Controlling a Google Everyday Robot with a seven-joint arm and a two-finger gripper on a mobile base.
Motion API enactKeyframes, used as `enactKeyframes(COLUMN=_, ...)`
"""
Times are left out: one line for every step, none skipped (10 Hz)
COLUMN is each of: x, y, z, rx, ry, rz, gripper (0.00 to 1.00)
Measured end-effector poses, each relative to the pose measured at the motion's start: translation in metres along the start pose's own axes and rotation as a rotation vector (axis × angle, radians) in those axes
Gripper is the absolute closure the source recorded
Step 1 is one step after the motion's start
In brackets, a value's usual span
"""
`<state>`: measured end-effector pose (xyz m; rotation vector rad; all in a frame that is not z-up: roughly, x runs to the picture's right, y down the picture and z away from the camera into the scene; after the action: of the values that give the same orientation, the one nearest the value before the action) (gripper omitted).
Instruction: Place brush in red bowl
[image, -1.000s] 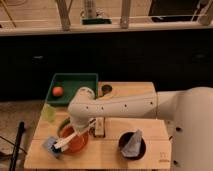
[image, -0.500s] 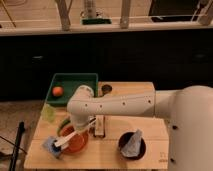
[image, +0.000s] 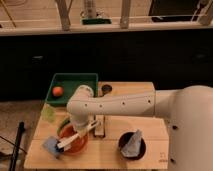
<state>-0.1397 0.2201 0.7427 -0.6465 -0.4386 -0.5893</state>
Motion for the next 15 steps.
enactKeyframes(x=-0.0001, y=0.0002, z=0.0002, rx=-0.001, ry=-0.001, rz=-0.002, gripper=0.20)
enactKeyframes(x=-0.0002, y=0.0003, z=0.0002, rx=-0.003, ry=-0.002, rz=-0.004, gripper=0.20)
enactKeyframes(x=-0.0001, y=0.0004, z=0.0001, rx=-0.003, ry=-0.003, rz=-0.005, gripper=0.20)
enactKeyframes(x=-0.0001, y=0.0005, z=0.0000, rx=-0.006, ry=-0.004, rz=-0.011, gripper=0.20)
enactKeyframes(x=0.0001, y=0.0007, z=-0.0002, rx=-0.007, ry=-0.005, rz=-0.012, gripper=0.20)
enactKeyframes(x=0.0002, y=0.0006, z=-0.0003, rx=-0.008, ry=-0.004, rz=-0.012, gripper=0.20)
enactKeyframes(x=0.0004, y=0.0006, z=-0.0008, rx=-0.008, ry=-0.004, rz=-0.013, gripper=0.20)
enactKeyframes(x=0.0005, y=0.0008, z=-0.0012, rx=-0.007, ry=-0.003, rz=-0.015, gripper=0.20)
enactKeyframes(x=0.0004, y=0.0007, z=-0.0026, rx=-0.005, ry=-0.003, rz=-0.017, gripper=0.20)
enactKeyframes(x=0.0006, y=0.0009, z=-0.0037, rx=-0.002, ry=-0.002, rz=-0.019, gripper=0.20)
enactKeyframes(x=0.0011, y=0.0013, z=-0.0048, rx=0.004, ry=-0.004, rz=-0.019, gripper=0.20)
enactKeyframes(x=0.0015, y=0.0016, z=-0.0051, rx=0.008, ry=-0.006, rz=-0.019, gripper=0.20)
enactKeyframes(x=0.0015, y=0.0016, z=-0.0054, rx=0.012, ry=-0.008, rz=-0.019, gripper=0.20)
enactKeyframes(x=0.0024, y=0.0020, z=-0.0058, rx=0.014, ry=-0.010, rz=-0.018, gripper=0.20)
enactKeyframes(x=0.0027, y=0.0019, z=-0.0065, rx=0.016, ry=-0.012, rz=-0.018, gripper=0.20)
